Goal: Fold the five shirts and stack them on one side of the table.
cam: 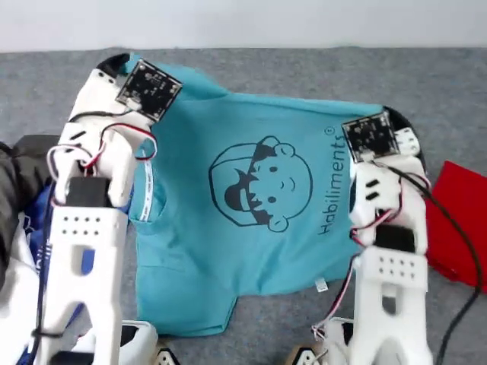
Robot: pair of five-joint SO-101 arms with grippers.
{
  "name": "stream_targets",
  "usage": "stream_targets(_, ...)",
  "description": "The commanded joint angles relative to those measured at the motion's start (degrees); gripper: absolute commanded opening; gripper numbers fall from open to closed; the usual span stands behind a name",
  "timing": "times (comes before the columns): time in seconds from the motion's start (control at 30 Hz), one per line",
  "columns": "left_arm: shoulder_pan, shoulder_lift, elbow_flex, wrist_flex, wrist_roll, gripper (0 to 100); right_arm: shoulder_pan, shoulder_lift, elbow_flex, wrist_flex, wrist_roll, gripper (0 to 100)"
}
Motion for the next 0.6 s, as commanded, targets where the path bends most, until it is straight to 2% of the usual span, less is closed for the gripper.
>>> stream_targets(0.0,-1.23,4.57,-4.26,-3.87,-1.76,1,-0.92,8.66,-6.95,-5.85,1.05,0.9)
stream_targets(0.27,-3.78,18.37,-17.63,-3.69,-1.85,1,-3.65,29.14,-24.18,-9.1,0.97,0.9)
stream_targets(0.57,-4.04,21.54,-18.68,-3.69,-2.02,1,-5.49,39.43,-33.23,-9.36,0.88,0.9)
